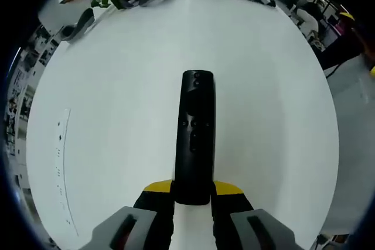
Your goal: Press the specified remote control buttons in sequence, fully releasing each button before pressing the next.
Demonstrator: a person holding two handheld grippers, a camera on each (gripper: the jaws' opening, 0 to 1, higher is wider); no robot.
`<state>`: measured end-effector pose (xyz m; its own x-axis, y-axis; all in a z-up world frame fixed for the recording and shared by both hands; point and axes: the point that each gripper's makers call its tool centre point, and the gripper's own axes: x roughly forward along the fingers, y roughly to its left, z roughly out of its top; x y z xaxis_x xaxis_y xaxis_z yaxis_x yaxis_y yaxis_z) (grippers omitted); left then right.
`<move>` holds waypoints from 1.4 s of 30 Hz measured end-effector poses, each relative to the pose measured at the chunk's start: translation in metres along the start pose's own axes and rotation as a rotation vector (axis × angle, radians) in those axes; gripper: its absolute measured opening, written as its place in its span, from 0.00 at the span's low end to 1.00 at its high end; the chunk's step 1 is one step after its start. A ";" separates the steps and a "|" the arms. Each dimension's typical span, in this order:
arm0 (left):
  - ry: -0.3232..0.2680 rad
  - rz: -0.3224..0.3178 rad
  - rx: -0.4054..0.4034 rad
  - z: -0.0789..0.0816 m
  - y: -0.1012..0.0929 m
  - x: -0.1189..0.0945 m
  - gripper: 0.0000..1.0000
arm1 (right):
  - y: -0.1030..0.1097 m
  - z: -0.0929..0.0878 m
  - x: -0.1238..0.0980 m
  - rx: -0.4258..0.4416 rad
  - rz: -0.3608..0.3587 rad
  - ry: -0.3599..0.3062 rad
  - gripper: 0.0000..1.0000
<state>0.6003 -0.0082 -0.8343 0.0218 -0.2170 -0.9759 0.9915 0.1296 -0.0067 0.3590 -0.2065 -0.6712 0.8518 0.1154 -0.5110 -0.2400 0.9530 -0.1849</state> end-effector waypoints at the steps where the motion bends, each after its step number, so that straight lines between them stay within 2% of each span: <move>1: -0.004 0.001 -0.006 0.000 -0.001 0.000 0.23 | 0.000 0.000 0.000 0.000 0.000 -0.002 0.76; 13: 0.012 -0.001 0.011 -0.002 -0.011 0.000 0.23 | -0.002 0.003 -0.002 -0.004 -0.008 -0.012 0.76; 21: 0.025 -0.002 0.026 -0.005 -0.025 0.000 0.23 | -0.003 0.006 -0.004 0.002 -0.016 -0.031 0.75; 28: 0.005 0.001 0.022 -0.008 -0.038 -0.001 0.23 | -0.004 0.009 -0.006 -0.001 -0.021 -0.046 0.75; 42: 0.058 -0.001 0.096 -0.011 -0.063 -0.002 0.23 | -0.005 0.012 -0.007 0.008 -0.020 -0.067 0.74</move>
<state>0.5366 -0.0053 -0.8341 0.0164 -0.1603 -0.9869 0.9993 0.0356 0.0108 0.3596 -0.2087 -0.6562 0.8859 0.1142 -0.4495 -0.2186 0.9576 -0.1875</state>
